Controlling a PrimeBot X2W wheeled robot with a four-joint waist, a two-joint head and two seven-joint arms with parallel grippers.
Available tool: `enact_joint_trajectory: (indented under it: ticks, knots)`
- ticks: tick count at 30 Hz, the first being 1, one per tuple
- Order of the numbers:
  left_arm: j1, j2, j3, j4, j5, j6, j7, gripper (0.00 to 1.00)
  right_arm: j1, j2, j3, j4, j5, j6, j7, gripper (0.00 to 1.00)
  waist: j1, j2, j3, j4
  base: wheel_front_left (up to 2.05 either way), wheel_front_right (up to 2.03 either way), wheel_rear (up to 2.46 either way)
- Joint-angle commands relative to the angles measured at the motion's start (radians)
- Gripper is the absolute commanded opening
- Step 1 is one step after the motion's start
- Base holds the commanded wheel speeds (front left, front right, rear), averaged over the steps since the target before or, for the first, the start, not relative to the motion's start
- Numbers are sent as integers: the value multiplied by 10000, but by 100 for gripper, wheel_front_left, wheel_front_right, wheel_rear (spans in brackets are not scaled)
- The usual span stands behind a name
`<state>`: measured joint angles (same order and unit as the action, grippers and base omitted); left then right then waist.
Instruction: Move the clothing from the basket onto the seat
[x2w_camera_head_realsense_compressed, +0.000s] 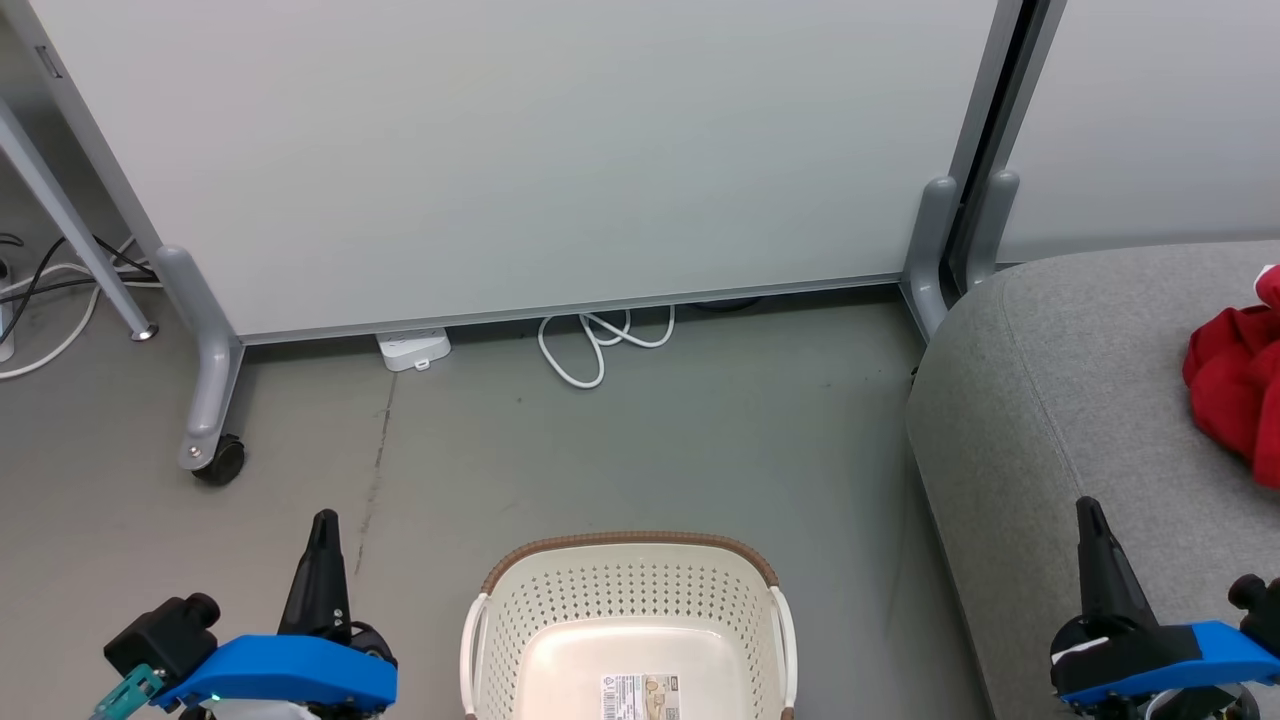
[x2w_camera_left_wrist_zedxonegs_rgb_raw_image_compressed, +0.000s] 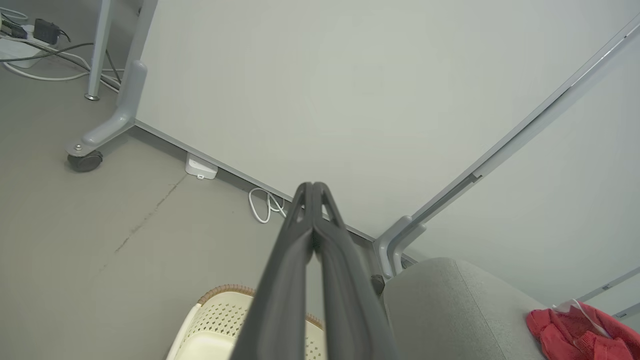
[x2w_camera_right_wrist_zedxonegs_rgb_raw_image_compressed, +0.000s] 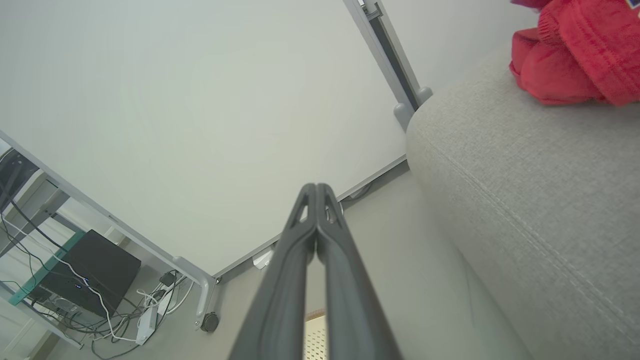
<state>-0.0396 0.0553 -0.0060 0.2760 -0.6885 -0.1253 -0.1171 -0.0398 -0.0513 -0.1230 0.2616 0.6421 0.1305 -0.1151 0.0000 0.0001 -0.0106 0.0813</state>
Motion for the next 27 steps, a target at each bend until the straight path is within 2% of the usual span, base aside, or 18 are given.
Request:
enact_joint_trajectory:
  ticks: [1,27]
  knots:
    - [-304,13,112,-168,-346,-26,67,0,-339,-27,2,-175,380,2,93,0,0,-1,2,-11,0,0,0]
    - [-485,2,513,-235,-3686,-47,903,0,-502,-16,34,-186,3875,3,921,0,0,-1,41,-240,0,0,0]
